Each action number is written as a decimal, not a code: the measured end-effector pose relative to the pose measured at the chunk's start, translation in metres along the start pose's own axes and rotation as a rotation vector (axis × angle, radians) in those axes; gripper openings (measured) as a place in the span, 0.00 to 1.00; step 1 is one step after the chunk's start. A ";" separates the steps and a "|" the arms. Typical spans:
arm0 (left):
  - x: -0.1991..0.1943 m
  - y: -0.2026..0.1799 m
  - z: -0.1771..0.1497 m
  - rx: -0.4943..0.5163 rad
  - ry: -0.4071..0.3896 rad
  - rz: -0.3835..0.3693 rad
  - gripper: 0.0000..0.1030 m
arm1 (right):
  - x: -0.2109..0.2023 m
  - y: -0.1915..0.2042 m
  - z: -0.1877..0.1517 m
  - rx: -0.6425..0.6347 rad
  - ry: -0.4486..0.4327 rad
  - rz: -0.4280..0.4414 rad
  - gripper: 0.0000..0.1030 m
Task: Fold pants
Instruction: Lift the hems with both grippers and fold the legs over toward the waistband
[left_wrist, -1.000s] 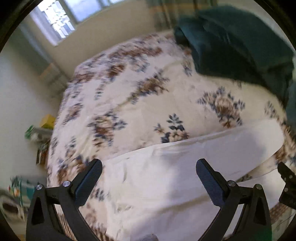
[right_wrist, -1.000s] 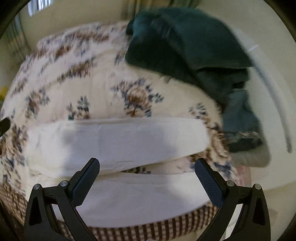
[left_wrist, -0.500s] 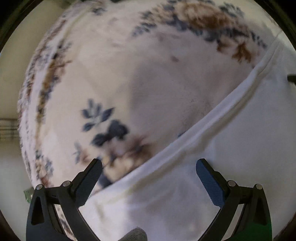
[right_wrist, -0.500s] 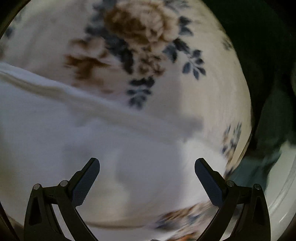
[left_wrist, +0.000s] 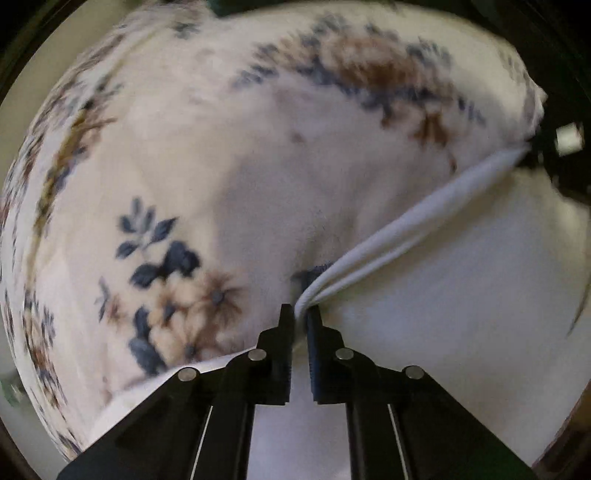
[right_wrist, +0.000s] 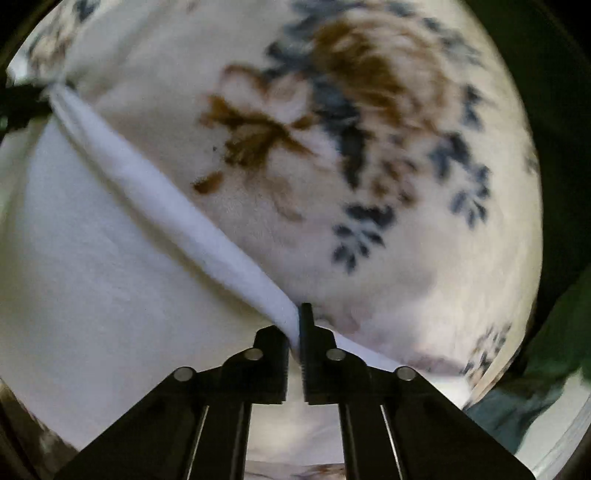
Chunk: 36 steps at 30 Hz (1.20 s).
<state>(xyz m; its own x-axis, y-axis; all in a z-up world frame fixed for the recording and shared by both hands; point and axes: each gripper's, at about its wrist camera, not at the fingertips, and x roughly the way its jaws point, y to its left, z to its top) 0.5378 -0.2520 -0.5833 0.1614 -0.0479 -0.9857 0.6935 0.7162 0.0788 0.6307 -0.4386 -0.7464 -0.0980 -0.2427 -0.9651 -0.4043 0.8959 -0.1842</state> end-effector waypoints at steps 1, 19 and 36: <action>-0.012 0.002 -0.004 -0.036 -0.022 -0.007 0.05 | -0.010 -0.004 -0.008 0.036 -0.037 0.008 0.04; -0.088 -0.125 -0.241 -0.595 0.113 -0.217 0.04 | -0.072 0.163 -0.313 0.292 -0.118 0.141 0.04; -0.096 -0.112 -0.271 -0.705 0.153 -0.114 1.00 | -0.069 0.148 -0.382 0.563 -0.099 0.465 0.94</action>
<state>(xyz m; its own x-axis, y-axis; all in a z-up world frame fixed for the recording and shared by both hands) 0.2543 -0.1391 -0.5383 -0.0200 -0.0881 -0.9959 0.0751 0.9932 -0.0894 0.2298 -0.4312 -0.6357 -0.0528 0.2200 -0.9741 0.1895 0.9599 0.2065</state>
